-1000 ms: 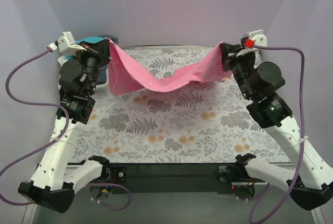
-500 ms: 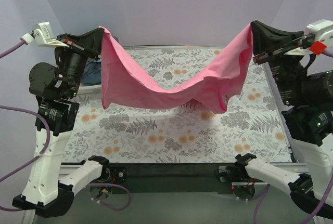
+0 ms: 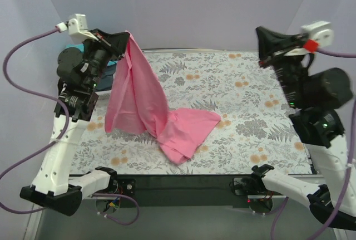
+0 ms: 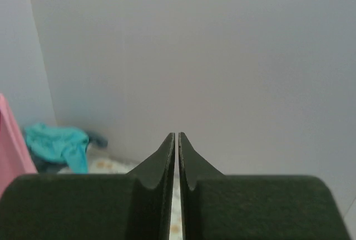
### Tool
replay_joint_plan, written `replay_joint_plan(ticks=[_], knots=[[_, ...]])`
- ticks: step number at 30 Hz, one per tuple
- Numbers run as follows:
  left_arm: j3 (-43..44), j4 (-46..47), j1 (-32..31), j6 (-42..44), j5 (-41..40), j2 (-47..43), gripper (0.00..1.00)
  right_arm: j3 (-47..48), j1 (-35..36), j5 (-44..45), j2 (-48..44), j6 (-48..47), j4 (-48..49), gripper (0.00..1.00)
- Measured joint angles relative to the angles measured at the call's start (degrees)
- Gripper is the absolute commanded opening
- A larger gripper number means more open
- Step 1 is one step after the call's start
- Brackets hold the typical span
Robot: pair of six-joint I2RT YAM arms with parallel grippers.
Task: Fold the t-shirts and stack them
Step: Flatten the tshirt out
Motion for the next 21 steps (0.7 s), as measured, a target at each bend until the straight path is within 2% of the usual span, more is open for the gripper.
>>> replay_joint_plan(ticks=[3,6,10,11,13,14,16,17,18,21], knots=[[-5.2,0.8,0.0,0.2,0.7,2.6,0.00,-13.1,0.0,-0.3,-0.5,3.8,1.1,0.01],[-14.2,1.7,0.0,0.2,0.4,2.8,0.00,-32.2,0.0,-2.1,-1.5,9.7,1.9,0.01],[-23.1,1.4,0.0,0.1,-1.9,2.9,0.00,-52.3,0.4,-7.6,-0.5,18.6,0.4,0.01],[-24.5,1.5,0.0,0.1,-2.8,2.8,0.00,-55.4,1.4,-8.4,-0.5,20.6,0.5,0.07],[-26.6,2.4,0.0,0.0,-4.3,2.7,0.00,-58.9,5.2,-9.2,-0.2,24.0,1.1,0.11],[-27.5,3.0,0.0,0.0,-5.0,2.5,0.00,-59.7,8.7,-8.3,0.0,25.5,2.2,0.20],[-28.8,3.7,0.0,0.0,-6.3,2.3,0.00,-60.1,14.7,-7.0,0.8,27.6,4.8,0.31],[-29.3,4.1,0.0,0.0,-6.9,2.2,0.00,-60.1,18.3,-6.1,1.5,29.0,7.0,0.43],[-29.5,4.2,0.0,0.0,-7.2,2.2,0.00,-60.1,20.7,-5.5,2.0,30.3,8.8,0.50],[-30.3,5.1,0.0,0.0,-7.7,2.1,0.00,-60.1,24.6,-3.3,4.3,32.5,13.0,0.57]])
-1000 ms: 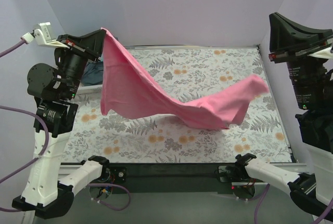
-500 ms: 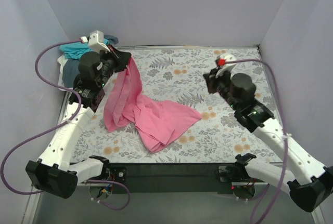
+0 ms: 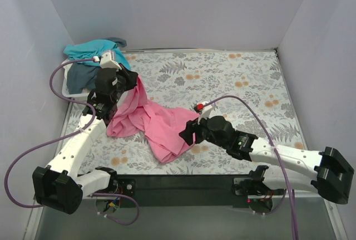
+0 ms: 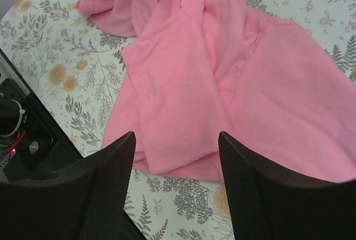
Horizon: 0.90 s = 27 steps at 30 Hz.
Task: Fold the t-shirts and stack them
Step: Flatten the tshirt out
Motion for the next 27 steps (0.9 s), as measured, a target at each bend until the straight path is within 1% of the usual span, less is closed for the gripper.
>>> replay_joint_plan(ticks=[3,9,21,27], knots=[[-0.7,0.8,0.0,0.0,0.0,0.0,0.00,0.4,2.7,2.4,4.4,2.5,2.3,0.61],[-2.0,1.3,0.0,0.0,0.0,-0.6,0.00,1.0,6.5,4.9,12.7,7.3,3.0,0.61],[-3.0,2.4,0.0,0.0,0.6,-0.6,0.00,1.0,10.3,7.4,16.7,14.3,2.8,0.61],[-3.0,2.4,0.0,0.0,0.7,-0.6,0.00,1.1,13.1,9.6,19.4,16.6,0.0,0.61]])
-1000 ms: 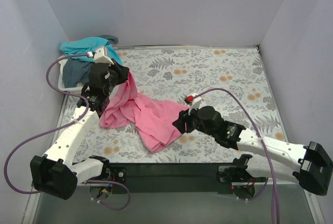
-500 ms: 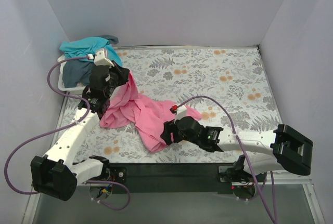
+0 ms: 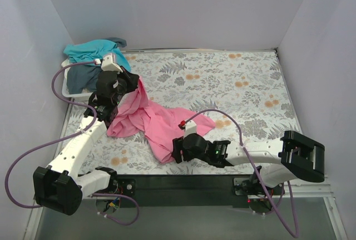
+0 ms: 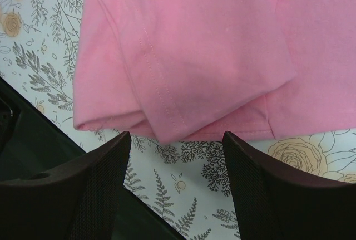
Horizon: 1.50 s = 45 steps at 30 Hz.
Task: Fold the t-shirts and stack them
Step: Flatten the tshirt out
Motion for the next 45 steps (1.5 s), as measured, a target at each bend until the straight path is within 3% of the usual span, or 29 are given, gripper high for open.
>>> replay_joint_plan(ticks=[10,21,30,34,45], knots=[[0.0,0.3,0.0,0.0,0.0,0.0,0.00,0.7,1.2,3.6,1.2,0.6,-1.9,0.60],[-0.1,0.4,0.0,0.0,-0.1,0.0,0.00,1.8,1.2,4.6,3.2,-0.4,-0.4,0.52],[-0.1,0.5,0.0,0.0,-0.1,0.0,0.00,2.7,1.2,3.6,5.4,-0.7,0.0,0.38],[-0.1,0.6,0.0,0.0,-0.1,0.0,0.00,2.7,1.2,3.5,5.4,-0.6,0.1,0.25],[-0.8,0.9,0.0,0.0,-0.3,0.0,0.00,2.7,1.2,2.0,7.1,-0.7,0.5,0.01]])
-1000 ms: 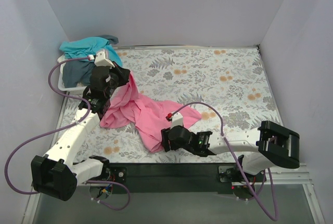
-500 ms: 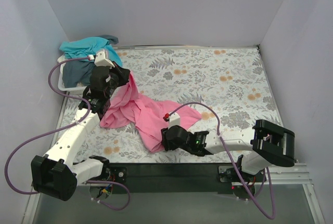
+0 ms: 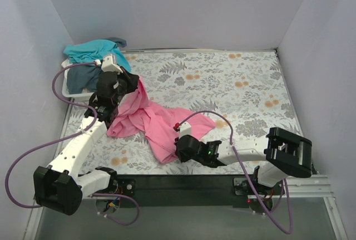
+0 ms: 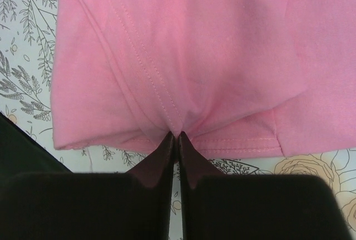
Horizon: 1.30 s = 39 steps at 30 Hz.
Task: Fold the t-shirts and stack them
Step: Flatten the tshirt out
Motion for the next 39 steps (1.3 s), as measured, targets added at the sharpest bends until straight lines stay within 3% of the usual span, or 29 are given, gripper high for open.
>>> replay_joint_plan(ticks=[8,17,21,26,32,39], knots=[[0.0,0.0,0.0,0.0,-0.6,0.0,0.00,0.0,-1.6,-0.1,-1.1,-4.2,-0.2,0.01],[-1.5,0.8,0.0,0.2,-2.7,-2.1,0.00,-0.4,-15.4,5.7,-18.2,-15.4,-0.6,0.01],[-2.6,2.4,0.0,1.0,-2.4,-3.8,0.00,0.5,-17.2,10.9,-23.5,-21.0,-0.7,0.01],[-3.0,4.2,0.0,1.5,-0.9,-5.0,0.00,3.5,-17.6,17.5,-27.2,-28.1,-1.1,0.01],[-3.1,7.7,0.0,1.7,7.3,-6.3,0.00,9.2,-18.7,26.5,-31.5,-38.4,-1.2,0.01],[-2.6,8.5,0.0,1.6,11.0,-9.2,0.00,20.8,-19.9,30.1,-38.0,-51.7,2.4,0.01]])
